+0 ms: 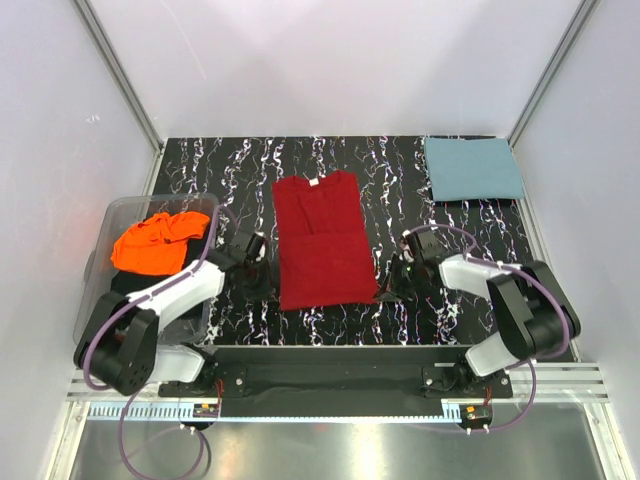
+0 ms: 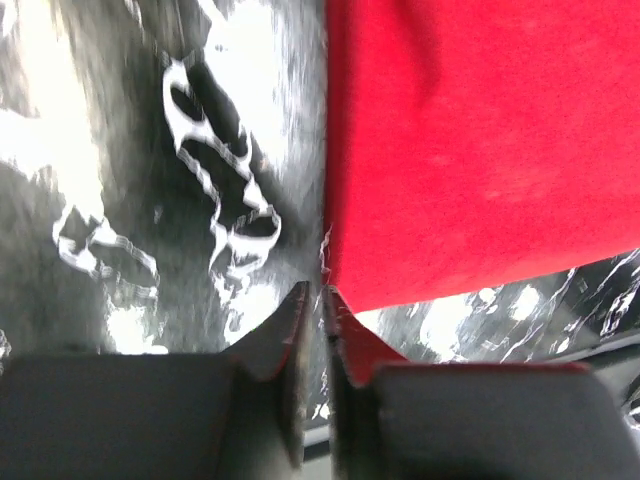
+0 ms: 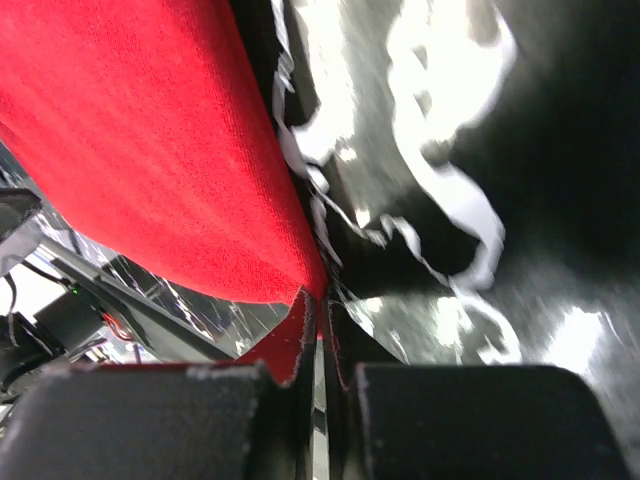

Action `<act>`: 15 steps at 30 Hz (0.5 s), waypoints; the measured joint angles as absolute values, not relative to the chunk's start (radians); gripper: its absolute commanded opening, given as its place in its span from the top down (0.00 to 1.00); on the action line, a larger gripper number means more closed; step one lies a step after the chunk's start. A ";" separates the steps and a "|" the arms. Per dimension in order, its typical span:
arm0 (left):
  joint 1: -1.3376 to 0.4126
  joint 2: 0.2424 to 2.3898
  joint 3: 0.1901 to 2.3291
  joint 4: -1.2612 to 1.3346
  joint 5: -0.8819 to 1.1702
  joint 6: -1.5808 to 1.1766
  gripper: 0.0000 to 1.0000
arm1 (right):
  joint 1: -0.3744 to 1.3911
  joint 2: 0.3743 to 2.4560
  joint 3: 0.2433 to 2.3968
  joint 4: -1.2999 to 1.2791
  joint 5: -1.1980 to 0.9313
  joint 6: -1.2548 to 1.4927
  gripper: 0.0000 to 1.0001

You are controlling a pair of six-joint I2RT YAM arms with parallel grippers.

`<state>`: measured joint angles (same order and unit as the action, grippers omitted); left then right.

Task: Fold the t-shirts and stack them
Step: Fold the tshirt

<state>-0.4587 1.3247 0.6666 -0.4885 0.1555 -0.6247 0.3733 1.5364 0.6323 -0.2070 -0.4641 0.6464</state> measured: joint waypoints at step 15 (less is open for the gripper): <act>-0.474 1.481 1.022 -0.569 0.109 -0.580 0.85 | 0.373 1.425 0.572 -0.245 -0.455 0.648 0.92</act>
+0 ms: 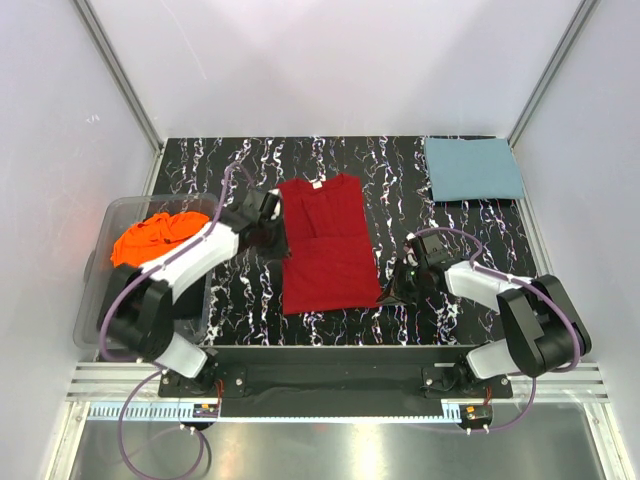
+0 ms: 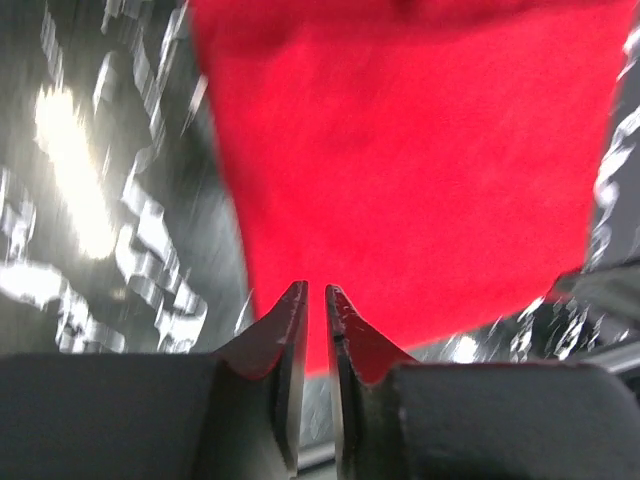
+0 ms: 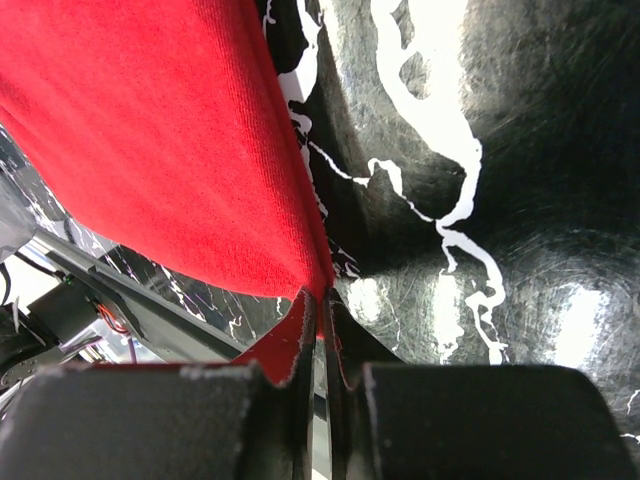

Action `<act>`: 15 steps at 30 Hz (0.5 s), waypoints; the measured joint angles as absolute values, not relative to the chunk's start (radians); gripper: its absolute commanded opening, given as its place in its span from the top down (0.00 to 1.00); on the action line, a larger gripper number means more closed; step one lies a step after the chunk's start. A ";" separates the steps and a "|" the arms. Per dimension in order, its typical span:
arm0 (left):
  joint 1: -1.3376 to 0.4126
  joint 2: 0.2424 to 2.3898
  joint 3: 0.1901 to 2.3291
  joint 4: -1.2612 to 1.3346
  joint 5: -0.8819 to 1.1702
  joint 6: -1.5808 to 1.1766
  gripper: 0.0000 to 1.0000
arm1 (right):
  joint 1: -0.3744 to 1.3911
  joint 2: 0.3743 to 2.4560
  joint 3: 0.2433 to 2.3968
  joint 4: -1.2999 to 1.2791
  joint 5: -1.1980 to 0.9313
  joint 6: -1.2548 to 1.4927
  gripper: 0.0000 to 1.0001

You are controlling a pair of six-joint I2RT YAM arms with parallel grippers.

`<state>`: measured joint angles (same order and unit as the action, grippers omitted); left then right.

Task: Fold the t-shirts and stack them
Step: Fold the tshirt

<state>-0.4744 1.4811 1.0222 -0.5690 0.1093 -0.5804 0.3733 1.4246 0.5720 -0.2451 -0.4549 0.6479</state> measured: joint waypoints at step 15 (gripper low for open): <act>-0.360 1.914 1.272 -0.540 0.104 -0.514 0.87 | 0.374 1.375 0.567 -0.252 -0.456 0.666 0.87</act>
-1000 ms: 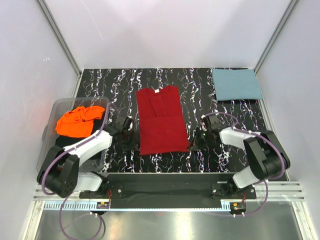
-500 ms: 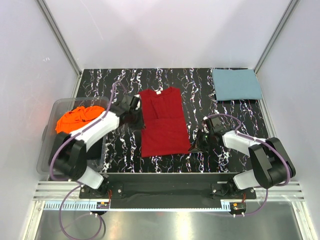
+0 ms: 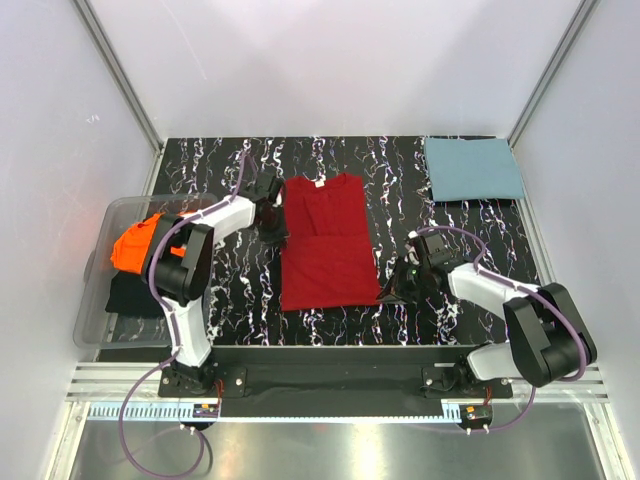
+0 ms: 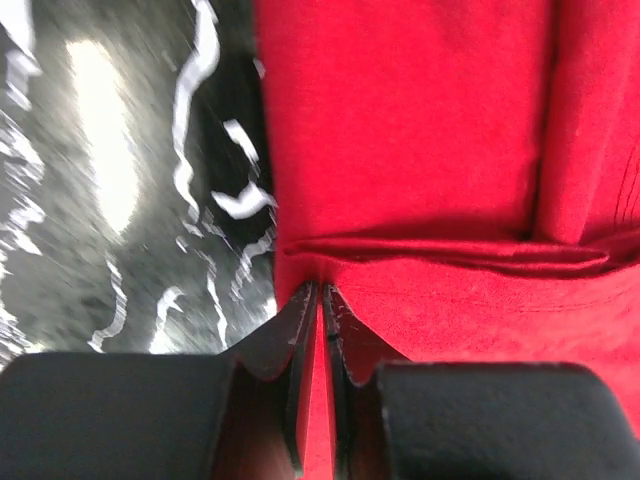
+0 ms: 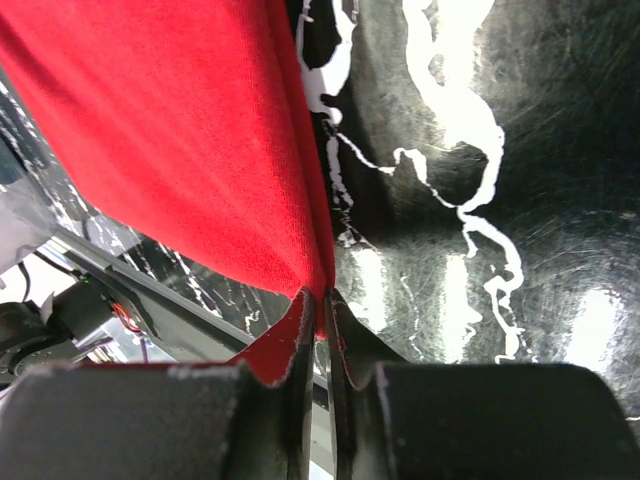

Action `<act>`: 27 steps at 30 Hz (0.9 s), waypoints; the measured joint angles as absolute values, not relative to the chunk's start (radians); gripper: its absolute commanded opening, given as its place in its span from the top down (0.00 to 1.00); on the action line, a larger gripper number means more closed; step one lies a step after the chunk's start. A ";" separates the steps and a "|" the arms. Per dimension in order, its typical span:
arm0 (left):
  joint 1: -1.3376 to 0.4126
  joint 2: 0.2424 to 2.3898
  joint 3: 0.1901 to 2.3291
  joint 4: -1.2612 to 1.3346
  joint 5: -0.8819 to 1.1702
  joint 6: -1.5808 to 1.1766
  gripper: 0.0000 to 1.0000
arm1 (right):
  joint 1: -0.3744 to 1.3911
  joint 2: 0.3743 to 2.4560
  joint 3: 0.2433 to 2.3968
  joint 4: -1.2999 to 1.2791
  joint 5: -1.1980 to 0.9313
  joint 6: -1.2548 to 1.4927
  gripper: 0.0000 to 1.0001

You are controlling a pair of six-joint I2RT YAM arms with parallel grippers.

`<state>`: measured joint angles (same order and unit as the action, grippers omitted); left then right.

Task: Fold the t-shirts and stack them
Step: Fold the tshirt

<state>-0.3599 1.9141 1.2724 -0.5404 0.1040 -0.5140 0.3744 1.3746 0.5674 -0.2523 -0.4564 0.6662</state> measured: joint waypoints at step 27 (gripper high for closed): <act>-0.550 1.218 0.586 -0.513 0.125 -0.701 0.45 | 0.406 1.254 0.437 -0.187 -0.383 0.821 0.99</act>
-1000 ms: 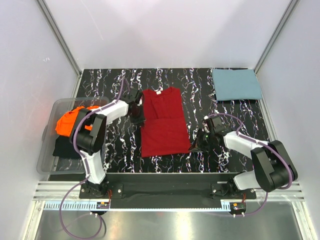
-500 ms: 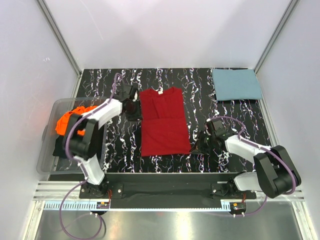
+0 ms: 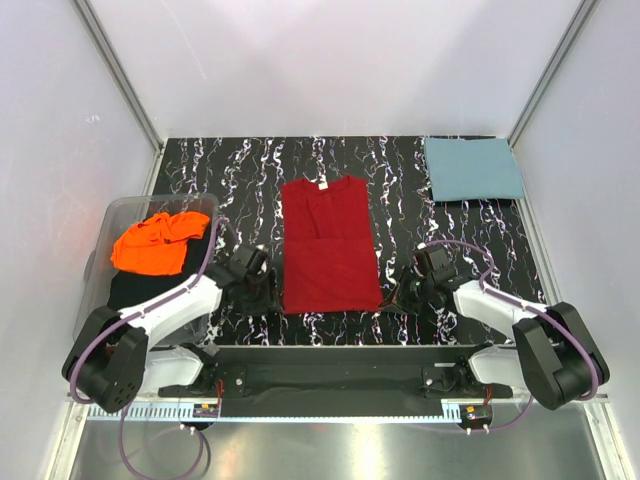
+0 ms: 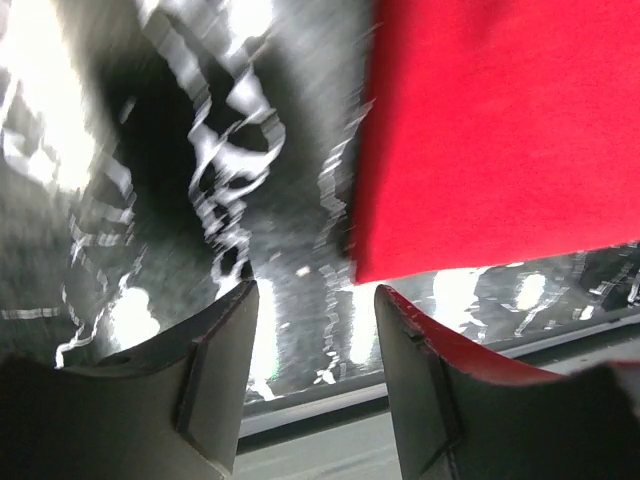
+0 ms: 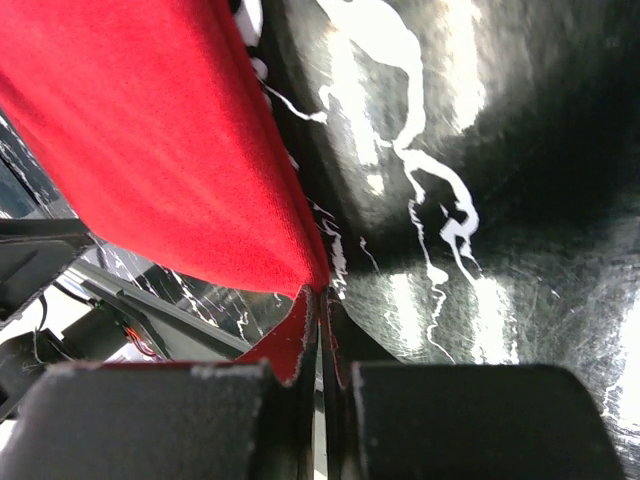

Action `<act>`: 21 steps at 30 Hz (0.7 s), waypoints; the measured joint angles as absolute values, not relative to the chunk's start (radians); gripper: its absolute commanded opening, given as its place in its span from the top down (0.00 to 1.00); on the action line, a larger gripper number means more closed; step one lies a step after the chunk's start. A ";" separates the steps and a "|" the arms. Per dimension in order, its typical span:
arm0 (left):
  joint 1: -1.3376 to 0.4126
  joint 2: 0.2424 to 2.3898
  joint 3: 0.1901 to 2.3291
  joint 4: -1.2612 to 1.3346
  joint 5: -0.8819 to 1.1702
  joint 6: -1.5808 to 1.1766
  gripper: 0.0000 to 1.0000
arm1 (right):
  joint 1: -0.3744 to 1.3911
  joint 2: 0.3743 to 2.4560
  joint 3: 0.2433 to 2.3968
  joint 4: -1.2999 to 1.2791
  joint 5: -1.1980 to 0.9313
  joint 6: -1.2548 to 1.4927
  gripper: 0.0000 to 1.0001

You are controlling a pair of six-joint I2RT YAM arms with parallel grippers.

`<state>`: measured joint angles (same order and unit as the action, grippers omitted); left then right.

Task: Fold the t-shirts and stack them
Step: Fold the tshirt

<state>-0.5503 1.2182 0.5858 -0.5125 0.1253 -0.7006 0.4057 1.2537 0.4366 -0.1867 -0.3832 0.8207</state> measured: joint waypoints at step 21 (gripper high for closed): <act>-0.557 1.205 0.495 -0.359 0.166 -0.849 0.58 | 0.415 1.208 0.387 -0.159 -0.382 0.865 0.99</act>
